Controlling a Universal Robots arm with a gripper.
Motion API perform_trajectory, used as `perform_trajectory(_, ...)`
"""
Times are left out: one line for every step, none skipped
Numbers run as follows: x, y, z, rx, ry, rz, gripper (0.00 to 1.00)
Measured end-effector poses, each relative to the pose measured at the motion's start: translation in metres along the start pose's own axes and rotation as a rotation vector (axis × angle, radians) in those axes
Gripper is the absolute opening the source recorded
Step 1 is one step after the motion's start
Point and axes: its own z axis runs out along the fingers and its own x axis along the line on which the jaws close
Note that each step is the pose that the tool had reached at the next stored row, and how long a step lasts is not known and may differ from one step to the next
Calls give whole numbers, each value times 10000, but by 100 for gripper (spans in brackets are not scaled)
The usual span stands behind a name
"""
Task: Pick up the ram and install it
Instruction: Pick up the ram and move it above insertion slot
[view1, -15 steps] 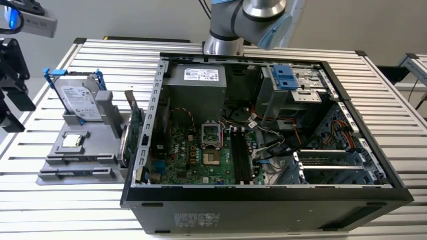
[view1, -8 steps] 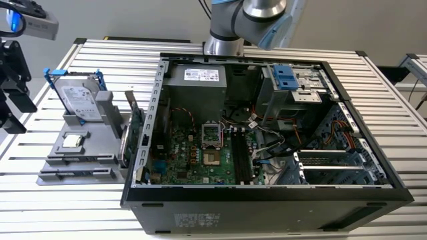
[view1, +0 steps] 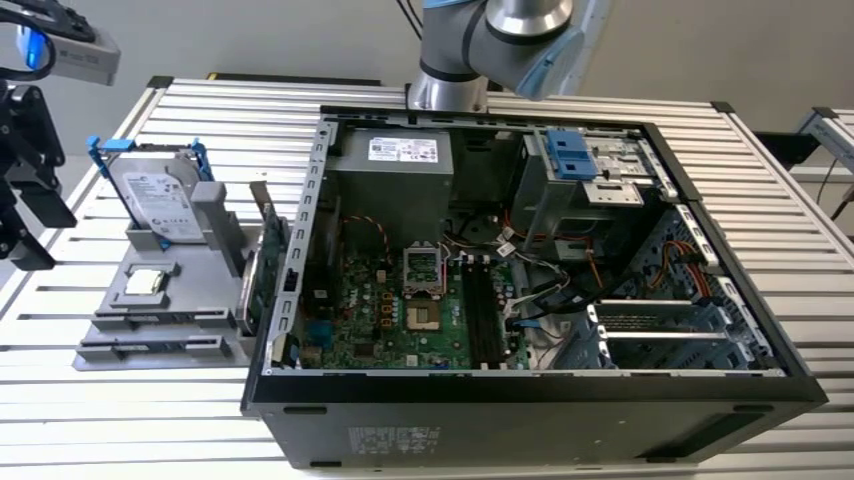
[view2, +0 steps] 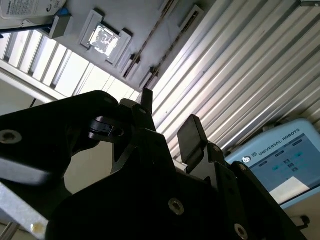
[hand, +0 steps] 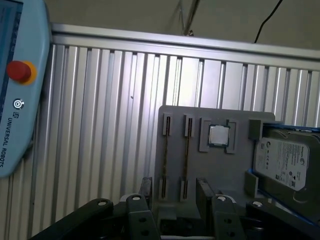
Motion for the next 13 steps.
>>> perform_trajectory(0, 0, 3, 0, 0, 0, 100)
perform_trajectory(0, -1, 7, 1, 0, 0, 100)
perform_trajectory(0, -1, 11, 1, -1, 1, 100)
perform_trajectory(0, -1, 14, 1, -1, 1, 100)
perform_trajectory(0, -1, 15, 0, 0, 1, 100)
perform_trajectory(0, -1, 16, -1, 1, 2, 100)
perform_trajectory(0, -1, 17, 0, 1, 2, 100)
perform_trajectory(0, -1, 21, 1, -1, 2, 100)
perform_trajectory(0, -1, 24, 2, -2, 2, 100)
perform_trajectory(0, -1, 28, 3, -2, 2, 100)
perform_trajectory(1, -1, 31, 4, 0, 2, 100)
perform_trajectory(1, -2, 35, 9, 0, 2, 100)
perform_trajectory(1, -2, 40, 14, 0, 4, 100)
